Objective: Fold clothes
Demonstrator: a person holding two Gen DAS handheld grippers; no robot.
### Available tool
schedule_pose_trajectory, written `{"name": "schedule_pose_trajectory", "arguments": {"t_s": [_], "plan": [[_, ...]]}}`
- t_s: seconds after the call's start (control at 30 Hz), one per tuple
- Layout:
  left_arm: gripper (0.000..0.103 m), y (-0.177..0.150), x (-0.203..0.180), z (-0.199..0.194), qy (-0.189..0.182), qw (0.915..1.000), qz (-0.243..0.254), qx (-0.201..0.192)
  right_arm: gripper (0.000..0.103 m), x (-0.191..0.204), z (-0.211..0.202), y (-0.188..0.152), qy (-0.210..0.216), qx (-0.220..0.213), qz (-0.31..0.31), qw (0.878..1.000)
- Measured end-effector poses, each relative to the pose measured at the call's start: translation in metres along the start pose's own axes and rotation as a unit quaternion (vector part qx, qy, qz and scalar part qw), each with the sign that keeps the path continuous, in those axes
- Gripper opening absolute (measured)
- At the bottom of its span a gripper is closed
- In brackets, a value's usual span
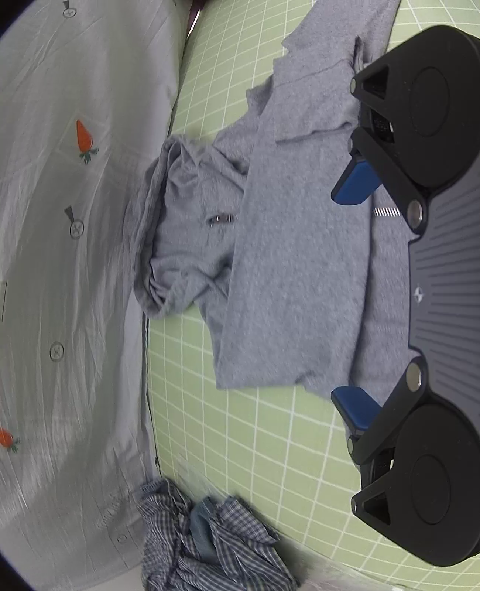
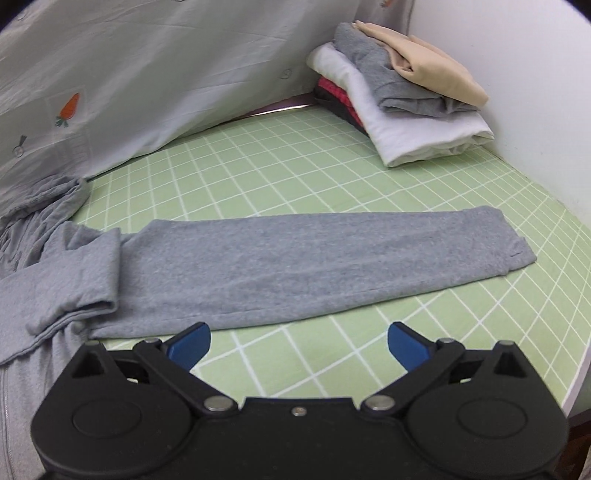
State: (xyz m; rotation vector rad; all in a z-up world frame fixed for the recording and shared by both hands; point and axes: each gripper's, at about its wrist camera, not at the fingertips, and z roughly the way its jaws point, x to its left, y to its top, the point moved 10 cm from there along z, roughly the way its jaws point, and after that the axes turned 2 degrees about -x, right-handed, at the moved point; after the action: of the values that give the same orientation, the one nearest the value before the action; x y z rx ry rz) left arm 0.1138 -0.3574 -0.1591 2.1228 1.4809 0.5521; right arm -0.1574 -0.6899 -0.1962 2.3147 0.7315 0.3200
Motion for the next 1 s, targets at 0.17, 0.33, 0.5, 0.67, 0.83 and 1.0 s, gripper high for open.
{"name": "schedule_pose_trajectory", "arguments": {"t_s": [0.17,0.33,0.5,0.67,0.83,1.0], "plan": [[0.103,0.019,-0.061,0.027,-0.028,0.9991,0.030,0.011,0.103,-0.044,0.033,0.021,-0.041,0.007,0.040,0.998],[0.103,0.020,-0.109,0.053,-0.047,0.9965,0.051,0.047,0.103,-0.076,0.067,0.041,-0.073,0.016,0.067,0.995],[0.103,0.008,-0.134,0.070,-0.043,0.9933,0.073,0.078,0.103,-0.089,0.087,0.044,-0.091,0.032,0.053,0.994],[0.091,-0.001,-0.149,0.077,-0.061,0.9901,0.089,0.090,0.103,-0.098,0.096,0.034,-0.106,0.047,0.066,0.991],[0.064,-0.004,-0.163,0.071,-0.085,0.9875,0.108,0.077,0.103,-0.101,0.094,0.029,-0.106,0.041,0.095,0.989],[0.016,-0.007,-0.178,0.064,-0.110,0.9829,0.133,0.064,0.103,-0.101,0.094,0.029,-0.110,0.039,0.095,0.989]]}}
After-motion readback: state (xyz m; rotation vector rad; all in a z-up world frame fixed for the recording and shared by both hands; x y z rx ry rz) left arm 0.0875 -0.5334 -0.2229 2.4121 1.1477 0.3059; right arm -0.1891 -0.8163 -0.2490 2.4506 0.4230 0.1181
